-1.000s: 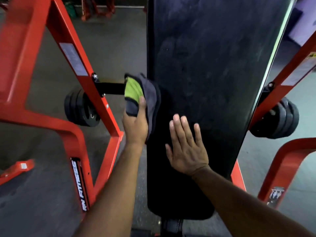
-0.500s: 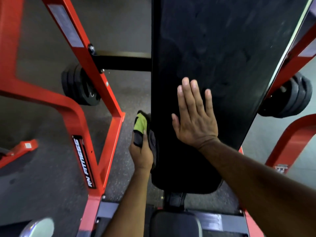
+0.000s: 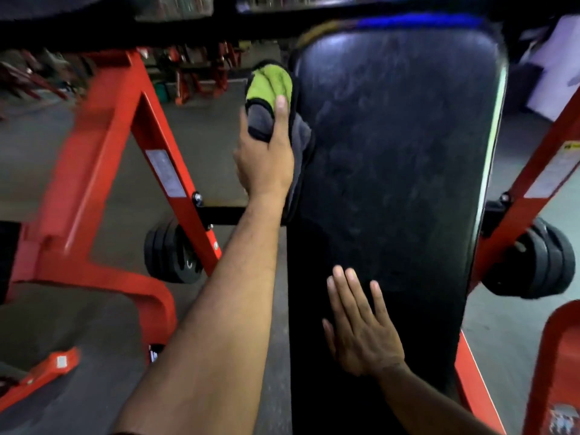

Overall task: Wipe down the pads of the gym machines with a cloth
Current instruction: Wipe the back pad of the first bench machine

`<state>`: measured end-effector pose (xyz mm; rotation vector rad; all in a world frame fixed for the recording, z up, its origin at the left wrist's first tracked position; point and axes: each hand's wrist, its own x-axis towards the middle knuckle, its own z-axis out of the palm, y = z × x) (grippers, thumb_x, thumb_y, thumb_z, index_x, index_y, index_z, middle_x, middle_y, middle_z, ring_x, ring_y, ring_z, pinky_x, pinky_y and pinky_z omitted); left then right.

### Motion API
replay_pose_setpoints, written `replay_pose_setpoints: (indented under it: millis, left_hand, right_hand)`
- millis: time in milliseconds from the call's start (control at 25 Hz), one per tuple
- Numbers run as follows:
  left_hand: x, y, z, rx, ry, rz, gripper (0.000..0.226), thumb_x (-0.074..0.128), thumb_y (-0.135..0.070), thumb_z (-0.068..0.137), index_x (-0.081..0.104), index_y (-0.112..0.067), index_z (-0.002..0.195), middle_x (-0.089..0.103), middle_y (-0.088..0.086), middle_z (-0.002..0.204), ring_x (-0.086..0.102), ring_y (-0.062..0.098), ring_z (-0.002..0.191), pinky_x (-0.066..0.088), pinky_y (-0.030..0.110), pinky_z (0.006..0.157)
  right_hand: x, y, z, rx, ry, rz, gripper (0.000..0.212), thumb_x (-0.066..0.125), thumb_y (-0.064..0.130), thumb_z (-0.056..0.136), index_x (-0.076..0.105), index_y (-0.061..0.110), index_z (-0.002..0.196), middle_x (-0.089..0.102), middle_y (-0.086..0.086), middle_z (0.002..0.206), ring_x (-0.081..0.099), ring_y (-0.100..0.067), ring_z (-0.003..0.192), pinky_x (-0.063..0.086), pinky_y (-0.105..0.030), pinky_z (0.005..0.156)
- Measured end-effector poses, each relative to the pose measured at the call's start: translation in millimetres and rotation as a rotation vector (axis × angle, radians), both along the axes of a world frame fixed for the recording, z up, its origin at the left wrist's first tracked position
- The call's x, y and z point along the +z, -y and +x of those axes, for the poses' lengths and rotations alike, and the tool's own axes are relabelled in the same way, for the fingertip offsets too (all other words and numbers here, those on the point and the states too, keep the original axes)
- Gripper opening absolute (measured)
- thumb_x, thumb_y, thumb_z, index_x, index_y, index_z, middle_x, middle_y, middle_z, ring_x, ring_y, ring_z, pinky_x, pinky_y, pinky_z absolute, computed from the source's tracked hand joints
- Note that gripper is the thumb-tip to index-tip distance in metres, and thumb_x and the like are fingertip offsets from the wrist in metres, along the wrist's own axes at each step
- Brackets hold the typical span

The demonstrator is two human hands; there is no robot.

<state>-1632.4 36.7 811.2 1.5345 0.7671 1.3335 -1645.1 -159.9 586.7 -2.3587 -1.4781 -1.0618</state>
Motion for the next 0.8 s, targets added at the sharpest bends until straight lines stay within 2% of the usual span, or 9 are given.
replay_pose_setpoints:
  millis: [80, 200, 320, 400, 480, 560, 640, 720, 800]
  left_hand:
    - [4.1, -0.4, 1.9, -0.012, -0.025, 0.022, 0.064, 0.059, -0.062, 0.086, 0.051, -0.028, 0.139, 0.061, -0.002, 0.136, 0.053, 0.019, 0.127, 0.037, 0.019, 0.093]
    - [-33.2, 7.5, -11.8, 0.042, -0.022, 0.025, 0.064, 0.062, -0.057, 0.087, 0.053, -0.021, 0.139, 0.06, 0.002, 0.138, 0.051, 0.014, 0.127, 0.034, 0.012, 0.096]
    - [-76.5, 21.4, -35.0, 0.006, -0.016, -0.004, 0.075, 0.055, -0.067, 0.079, 0.057, -0.017, 0.135, 0.066, 0.002, 0.129, 0.058, 0.013, 0.121, 0.043, 0.023, 0.103]
    - [-77.7, 27.1, -35.8, -0.02, -0.021, 0.023, 0.08, 0.051, -0.068, 0.077, 0.053, -0.016, 0.138, 0.064, 0.003, 0.131, 0.057, 0.015, 0.122, 0.039, 0.015, 0.1]
    - [-38.6, 25.6, -23.2, 0.023, -0.013, 0.081, 0.083, 0.053, -0.068, 0.077, 0.048, -0.017, 0.142, 0.061, 0.008, 0.135, 0.053, 0.017, 0.125, 0.036, 0.009, 0.095]
    - [26.2, 7.7, 3.0, 0.069, -0.09, 0.181, 0.078, 0.058, -0.066, 0.081, 0.042, -0.025, 0.146, 0.06, 0.008, 0.136, 0.054, 0.025, 0.125, 0.041, 0.021, 0.094]
    - [86.4, -16.4, 27.5, 0.055, -0.243, 0.392, 0.074, 0.059, -0.068, 0.08, 0.044, -0.034, 0.144, 0.065, 0.004, 0.13, 0.059, 0.026, 0.121, 0.046, 0.029, 0.094]
    - [101.8, -27.6, 39.1, 0.06, -0.328, 0.531, 0.072, 0.059, -0.071, 0.073, 0.057, -0.031, 0.133, 0.07, -0.002, 0.121, 0.064, 0.019, 0.114, 0.052, 0.03, 0.09]
    - [82.2, -32.2, 39.1, 0.029, -0.167, 0.531, 0.073, 0.062, -0.066, 0.074, 0.061, -0.018, 0.129, 0.072, 0.0, 0.118, 0.066, 0.014, 0.111, 0.051, 0.025, 0.091]
  right_hand:
    - [-1.0, 0.0, 2.2, 0.0, 0.006, 0.001, 0.064, 0.018, 0.039, 0.104, 0.007, 0.003, 0.156, 0.001, -0.013, 0.165, 0.002, -0.026, 0.153, 0.002, -0.048, 0.123]
    - [1.9, 0.0, 1.0, -0.016, 0.03, 0.007, 0.064, 0.02, 0.038, 0.104, 0.008, 0.004, 0.156, 0.003, -0.013, 0.165, 0.004, -0.026, 0.153, 0.002, -0.049, 0.123]
    - [3.6, -0.2, 0.6, -0.005, 0.042, 0.026, 0.063, 0.022, 0.037, 0.104, 0.009, 0.003, 0.156, 0.005, -0.013, 0.165, 0.006, -0.026, 0.153, 0.003, -0.049, 0.123]
    - [2.7, -0.1, 1.5, -0.001, 0.036, 0.029, 0.063, 0.022, 0.037, 0.104, 0.01, 0.003, 0.156, 0.005, -0.012, 0.165, 0.007, -0.026, 0.153, 0.004, -0.048, 0.123]
    - [1.5, -0.2, 1.4, 0.002, 0.044, 0.026, 0.063, 0.02, 0.038, 0.104, 0.009, 0.003, 0.156, 0.004, -0.012, 0.165, 0.006, -0.025, 0.153, 0.004, -0.048, 0.123]
    - [-2.0, 1.2, 2.0, -0.006, 0.032, 0.024, 0.065, 0.022, 0.039, 0.103, 0.01, 0.003, 0.156, 0.004, -0.013, 0.166, 0.006, -0.025, 0.153, 0.005, -0.048, 0.123]
    - [4.1, 1.4, -1.4, 0.008, 0.028, 0.03, 0.068, 0.029, 0.039, 0.102, 0.012, 0.003, 0.156, 0.007, -0.013, 0.165, 0.009, -0.025, 0.152, 0.007, -0.048, 0.123]
    - [6.9, 2.2, -1.8, 0.006, -0.007, 0.019, 0.07, 0.034, 0.039, 0.101, 0.013, 0.002, 0.156, 0.007, -0.013, 0.165, 0.011, -0.025, 0.152, 0.008, -0.048, 0.123]
    - [6.4, 2.9, -3.9, 0.007, -0.013, 0.021, 0.071, 0.036, 0.039, 0.1, 0.012, 0.003, 0.156, 0.006, -0.012, 0.165, 0.01, -0.024, 0.152, 0.009, -0.047, 0.123]
